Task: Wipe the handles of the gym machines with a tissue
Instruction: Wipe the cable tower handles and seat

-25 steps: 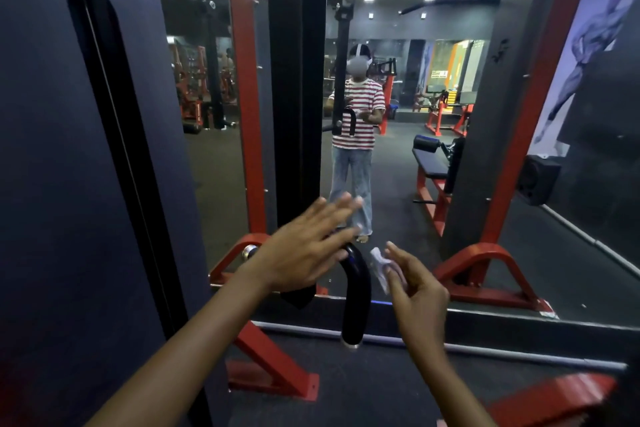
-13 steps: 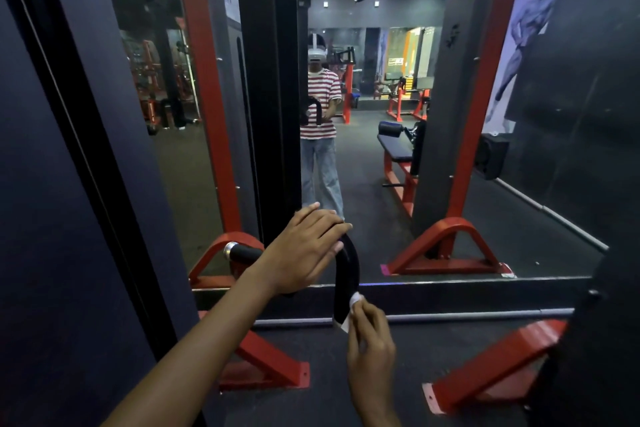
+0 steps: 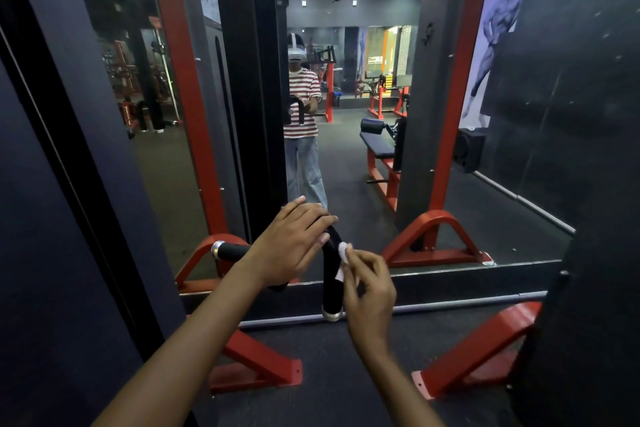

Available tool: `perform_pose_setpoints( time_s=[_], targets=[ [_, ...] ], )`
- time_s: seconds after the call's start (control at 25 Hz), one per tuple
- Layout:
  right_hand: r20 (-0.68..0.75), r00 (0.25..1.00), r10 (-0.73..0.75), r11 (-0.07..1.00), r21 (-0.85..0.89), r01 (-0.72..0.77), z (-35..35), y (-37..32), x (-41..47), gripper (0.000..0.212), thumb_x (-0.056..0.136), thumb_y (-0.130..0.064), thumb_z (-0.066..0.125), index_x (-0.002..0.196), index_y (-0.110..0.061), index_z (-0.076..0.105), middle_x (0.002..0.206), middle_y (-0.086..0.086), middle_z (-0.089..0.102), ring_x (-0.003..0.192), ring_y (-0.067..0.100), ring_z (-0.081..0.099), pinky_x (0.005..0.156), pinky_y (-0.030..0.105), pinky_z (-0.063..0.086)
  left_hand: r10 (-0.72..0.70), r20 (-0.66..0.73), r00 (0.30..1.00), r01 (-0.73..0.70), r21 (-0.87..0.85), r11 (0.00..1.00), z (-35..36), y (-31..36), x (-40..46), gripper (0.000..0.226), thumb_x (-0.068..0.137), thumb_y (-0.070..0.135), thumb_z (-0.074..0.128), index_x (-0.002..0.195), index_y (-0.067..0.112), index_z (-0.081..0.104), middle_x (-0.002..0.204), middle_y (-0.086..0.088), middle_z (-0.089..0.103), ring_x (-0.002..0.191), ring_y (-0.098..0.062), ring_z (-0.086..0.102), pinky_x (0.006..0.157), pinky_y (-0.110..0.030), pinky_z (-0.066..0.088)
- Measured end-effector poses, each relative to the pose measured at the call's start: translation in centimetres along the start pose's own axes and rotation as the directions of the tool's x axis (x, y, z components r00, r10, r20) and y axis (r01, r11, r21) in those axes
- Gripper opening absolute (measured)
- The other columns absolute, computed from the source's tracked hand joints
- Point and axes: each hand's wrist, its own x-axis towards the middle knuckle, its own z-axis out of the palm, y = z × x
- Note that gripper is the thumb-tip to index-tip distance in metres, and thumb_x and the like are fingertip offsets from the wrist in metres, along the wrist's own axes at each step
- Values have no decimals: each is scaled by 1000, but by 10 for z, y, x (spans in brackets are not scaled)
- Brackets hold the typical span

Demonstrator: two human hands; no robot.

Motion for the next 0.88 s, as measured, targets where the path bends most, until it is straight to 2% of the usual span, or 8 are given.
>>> perform_pose_setpoints(
  time_s=[0.16, 0.4, 0.48, 0.56, 0.6, 0.72, 0.8, 0.88],
  targets=[
    [34, 999, -29, 999, -37, 30, 8, 8, -33, 34, 85, 5, 60, 118, -3, 63, 92, 1, 51, 86, -9, 48, 72, 2, 40, -12, 1, 1000, 12, -9, 1000, -1, 1, 0, 40, 99, 31, 31, 130, 16, 51, 122, 1, 55, 124, -16, 45, 115, -36, 20],
    [258, 966, 24, 991, -133, 11, 1, 37, -70, 44, 91, -12, 50, 135, -13, 50, 93, -6, 46, 81, -5, 46, 70, 5, 39, -31, 3, 1000, 31, -13, 999, 1, 2, 1, 39, 99, 31, 30, 129, 17, 51, 124, 1, 54, 126, -15, 44, 116, -37, 18],
    [297, 954, 48, 994, -105, -18, -5, 45, -73, 35, 92, -10, 54, 126, -17, 59, 86, -15, 44, 74, -4, 48, 65, 5, 38, -41, -12, 999, 41, -34, 999, 1, 3, 4, 39, 99, 31, 31, 128, 17, 52, 124, 1, 55, 127, -15, 43, 117, -37, 17],
    [320, 940, 117, 991, -97, -90, -15, 55, -64, 20, 90, -7, 61, 99, -21, 72, 79, -16, 47, 68, -2, 51, 61, 6, 38, -53, -32, 998, 52, -55, 997, 2, 4, 4, 38, 98, 30, 32, 127, 17, 53, 124, 1, 56, 129, -14, 41, 117, -36, 15],
    [313, 936, 160, 986, -86, -139, -19, 59, -53, 22, 89, -7, 63, 86, -27, 72, 78, -15, 52, 66, -1, 53, 59, 12, 41, -63, -41, 997, 60, -62, 996, 1, 5, 5, 37, 98, 30, 33, 126, 17, 54, 124, 2, 56, 132, -14, 39, 118, -35, 14],
    [302, 904, 301, 927, 130, -352, -20, 68, 3, 34, 85, -1, 62, 88, -34, 71, 89, -7, 70, 66, 3, 59, 58, 29, 52, -135, -49, 990, 130, -93, 987, 1, 12, 8, 38, 98, 30, 32, 126, 17, 55, 129, 3, 56, 139, -12, 30, 118, -35, 10],
    [422, 857, 296, 844, 304, -441, -13, 59, 40, 34, 87, 5, 59, 97, -25, 72, 93, 2, 71, 62, 7, 57, 51, 26, 50, -181, -36, 983, 178, -77, 981, 0, 16, 8, 39, 99, 32, 32, 126, 16, 55, 131, 3, 56, 140, -12, 29, 119, -36, 11],
    [573, 796, 194, 799, 379, -467, -7, 59, 58, 31, 88, 6, 56, 101, -18, 71, 90, 3, 69, 59, 5, 55, 47, 22, 47, -217, -18, 976, 216, -30, 976, 0, 21, 10, 40, 99, 32, 32, 127, 15, 55, 133, 2, 55, 140, -13, 28, 118, -38, 12]
  ],
)
